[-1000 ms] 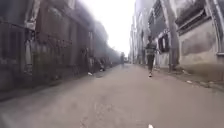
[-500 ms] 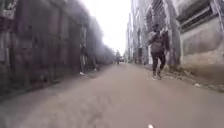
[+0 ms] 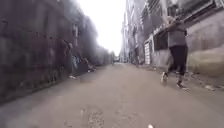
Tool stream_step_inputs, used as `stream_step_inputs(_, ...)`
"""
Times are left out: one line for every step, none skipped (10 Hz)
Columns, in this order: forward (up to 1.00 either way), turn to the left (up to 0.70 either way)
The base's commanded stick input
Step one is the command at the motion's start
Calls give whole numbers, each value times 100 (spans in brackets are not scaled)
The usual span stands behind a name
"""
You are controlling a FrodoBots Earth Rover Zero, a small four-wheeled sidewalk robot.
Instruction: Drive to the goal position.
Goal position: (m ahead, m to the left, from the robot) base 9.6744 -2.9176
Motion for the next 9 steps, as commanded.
stream_step_inputs(100,-27)
stream_step_inputs(100,-27)
stream_step_inputs(100,-27)
stream_step_inputs(100,-27)
stream_step_inputs(100,-27)
stream_step_inputs(100,-27)
stream_step_inputs(100,0)
stream_step_inputs(100,0)
stream_step_inputs(100,0)
